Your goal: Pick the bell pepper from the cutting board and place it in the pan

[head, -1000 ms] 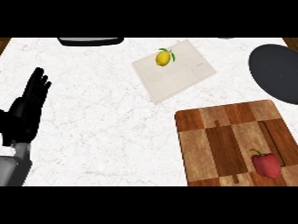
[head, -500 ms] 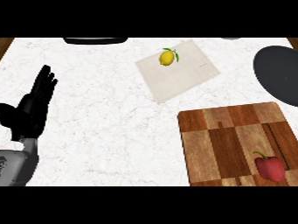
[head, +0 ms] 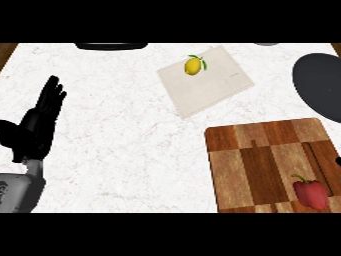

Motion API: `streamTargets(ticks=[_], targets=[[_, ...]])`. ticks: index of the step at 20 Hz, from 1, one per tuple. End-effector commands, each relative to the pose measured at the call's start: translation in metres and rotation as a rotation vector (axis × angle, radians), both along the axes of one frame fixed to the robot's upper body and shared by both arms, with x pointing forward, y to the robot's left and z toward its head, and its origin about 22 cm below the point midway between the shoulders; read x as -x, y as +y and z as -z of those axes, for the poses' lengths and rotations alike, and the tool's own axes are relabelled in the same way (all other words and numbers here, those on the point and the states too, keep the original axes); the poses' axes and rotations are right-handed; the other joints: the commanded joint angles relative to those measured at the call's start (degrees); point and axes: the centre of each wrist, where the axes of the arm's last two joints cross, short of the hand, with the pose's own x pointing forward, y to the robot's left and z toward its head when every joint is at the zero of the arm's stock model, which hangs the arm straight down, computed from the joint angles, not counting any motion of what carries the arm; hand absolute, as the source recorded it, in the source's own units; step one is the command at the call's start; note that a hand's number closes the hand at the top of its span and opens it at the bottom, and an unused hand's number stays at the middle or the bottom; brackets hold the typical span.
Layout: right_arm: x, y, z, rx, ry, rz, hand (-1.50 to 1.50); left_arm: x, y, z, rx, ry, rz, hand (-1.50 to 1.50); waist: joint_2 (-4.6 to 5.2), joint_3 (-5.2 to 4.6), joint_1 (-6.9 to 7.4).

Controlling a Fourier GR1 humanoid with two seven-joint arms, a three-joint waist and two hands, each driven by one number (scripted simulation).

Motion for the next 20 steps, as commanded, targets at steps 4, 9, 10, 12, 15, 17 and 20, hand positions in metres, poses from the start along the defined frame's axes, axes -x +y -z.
streamTargets(ticks=[4,9,10,12,15,17,20], targets=[[0.003,0.015,0.021,0.034,-0.004,0.086,-1.5,-0.011,-0.022,-0.004,0.005,-0.007,0.011,0.0,0.18,0.02,0.37],[-0.014,-0.008,0.024,0.097,-0.013,0.173,-1.5,-0.012,0.003,-0.017,-0.001,-0.001,0.014,0.0,0.19,0.02,0.64],[-0.008,0.002,0.041,0.105,-0.005,0.166,-1.5,-0.008,0.005,-0.01,-0.012,-0.006,-0.003,0.0,0.16,0.03,0.53],[-0.013,0.011,0.047,0.124,0.019,0.165,-1.5,-0.002,0.0,-0.021,-0.012,0.011,0.026,0.0,0.11,0.04,0.78],[-0.018,-0.006,0.053,0.155,0.05,0.122,-1.5,-0.019,0.018,-0.009,0.005,-0.003,0.001,0.0,0.17,0.03,0.27],[-0.027,-0.003,0.072,0.158,0.077,0.117,-1.5,-0.011,-0.008,-0.019,0.006,-0.01,0.014,0.0,0.14,0.05,0.61],[-0.035,-0.003,0.071,0.198,0.093,0.092,-1.5,-0.004,-0.001,-0.003,0.01,0.013,0.01,0.0,0.15,0.04,0.61]])
